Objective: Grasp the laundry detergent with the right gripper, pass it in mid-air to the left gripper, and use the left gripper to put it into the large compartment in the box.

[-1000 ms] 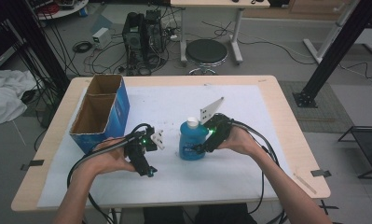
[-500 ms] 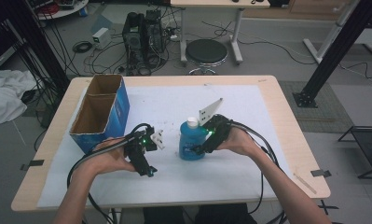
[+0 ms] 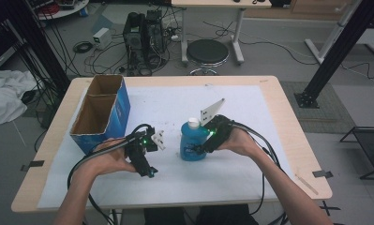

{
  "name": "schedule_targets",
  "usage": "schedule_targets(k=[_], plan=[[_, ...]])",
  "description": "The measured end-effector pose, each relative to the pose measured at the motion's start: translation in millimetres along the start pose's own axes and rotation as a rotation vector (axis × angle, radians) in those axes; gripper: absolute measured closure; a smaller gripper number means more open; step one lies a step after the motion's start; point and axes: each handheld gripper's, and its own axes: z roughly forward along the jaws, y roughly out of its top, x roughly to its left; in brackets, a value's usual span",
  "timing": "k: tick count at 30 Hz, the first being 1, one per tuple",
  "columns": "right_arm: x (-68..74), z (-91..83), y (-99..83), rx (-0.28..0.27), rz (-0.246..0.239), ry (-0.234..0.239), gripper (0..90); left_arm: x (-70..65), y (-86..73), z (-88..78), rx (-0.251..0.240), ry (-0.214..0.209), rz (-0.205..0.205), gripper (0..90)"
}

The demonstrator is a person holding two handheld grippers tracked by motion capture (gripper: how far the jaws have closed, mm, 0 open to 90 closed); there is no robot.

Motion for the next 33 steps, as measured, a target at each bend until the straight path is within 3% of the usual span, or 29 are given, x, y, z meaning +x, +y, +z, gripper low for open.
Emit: schedule_targets(k=[9,11,17,21,22,24,25,29,30,31,33], plan=[[-3.4,1.0,-0.4,-0.003,0.002,0.001,37.4,0.0,0.4,0.8,-0.002,-0.007,0.002,19.6],[-3.6,0.6,-0.5,-0.007,0.021,-0.001,39.2,0.0,0.6,1.0,-0.001,-0.002,0.002,19.7],[-6.9,0.6,-1.7,-0.02,0.0,0.019,41.3,-0.4,0.6,0.9,-0.007,0.003,-0.005,19.7],[-6.6,0.5,-2.7,-0.031,0.013,0.015,42.7,0.2,0.6,-0.5,-0.004,0.005,0.006,19.6],[-6.4,0.5,-2.8,-0.031,0.008,0.015,42.9,-1.1,0.2,0.4,-0.025,0.003,-0.018,19.6],[-6.2,0.1,-2.9,-0.027,0.0,0.011,43.3,-1.1,-0.1,0.4,-0.025,0.002,-0.024,19.7],[-6.0,0.2,-2.8,-0.028,0.006,0.01,43.4,1.0,0.0,-1.3,-0.004,0.006,0.003,19.6],[-6.3,-0.2,-2.4,-0.023,-0.002,0.011,43.8,2.4,0.6,-2.9,-0.004,0.0,0.0,19.7],[-6.5,-0.3,-2.5,-0.023,-0.004,0.01,44.0,1.3,0.5,-2.3,-0.029,0.003,-0.024,19.7],[-6.2,-0.4,-2.3,-0.022,0.001,0.01,44.0,4.0,1.0,-4.8,-0.01,-0.012,0.004,19.7],[-6.0,-0.3,-1.7,-0.025,-0.011,0.007,44.1,6.1,1.7,-7.4,-0.03,-0.008,-0.014,19.7]])
